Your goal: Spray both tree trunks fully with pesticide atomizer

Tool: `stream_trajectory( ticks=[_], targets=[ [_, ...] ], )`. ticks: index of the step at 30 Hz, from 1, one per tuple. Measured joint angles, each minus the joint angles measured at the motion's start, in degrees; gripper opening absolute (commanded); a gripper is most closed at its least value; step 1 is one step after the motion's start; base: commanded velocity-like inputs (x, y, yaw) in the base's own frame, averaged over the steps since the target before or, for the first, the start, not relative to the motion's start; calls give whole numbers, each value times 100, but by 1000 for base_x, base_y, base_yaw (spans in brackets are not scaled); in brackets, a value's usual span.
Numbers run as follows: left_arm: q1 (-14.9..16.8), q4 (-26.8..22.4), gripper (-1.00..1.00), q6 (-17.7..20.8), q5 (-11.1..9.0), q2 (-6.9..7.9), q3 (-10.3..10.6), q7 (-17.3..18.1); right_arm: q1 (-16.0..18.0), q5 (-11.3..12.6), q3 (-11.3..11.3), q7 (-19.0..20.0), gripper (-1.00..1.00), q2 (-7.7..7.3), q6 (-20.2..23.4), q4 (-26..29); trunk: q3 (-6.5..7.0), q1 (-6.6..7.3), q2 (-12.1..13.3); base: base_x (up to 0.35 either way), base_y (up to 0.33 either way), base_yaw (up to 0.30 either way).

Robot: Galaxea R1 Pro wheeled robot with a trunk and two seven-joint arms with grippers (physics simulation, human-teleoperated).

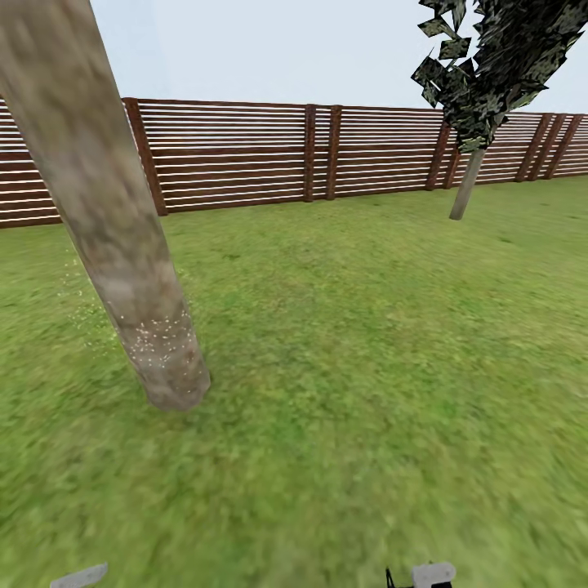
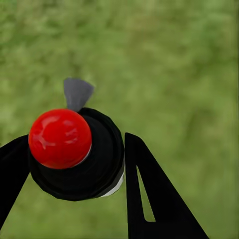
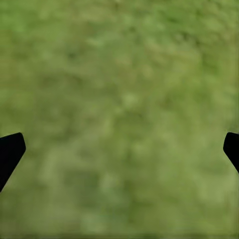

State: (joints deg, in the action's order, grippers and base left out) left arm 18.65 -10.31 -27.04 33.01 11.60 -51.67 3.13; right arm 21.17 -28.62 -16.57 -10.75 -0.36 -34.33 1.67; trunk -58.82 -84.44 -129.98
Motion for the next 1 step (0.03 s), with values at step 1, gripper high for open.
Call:
stream_trajectory(
  ticks=[1],
  targets=[
    [-7, 0, -100, -5, 0, 0, 1, 0, 0, 3, 0, 0, 100, 2, 0, 0, 0, 0, 0, 0, 0, 0]
  ],
)
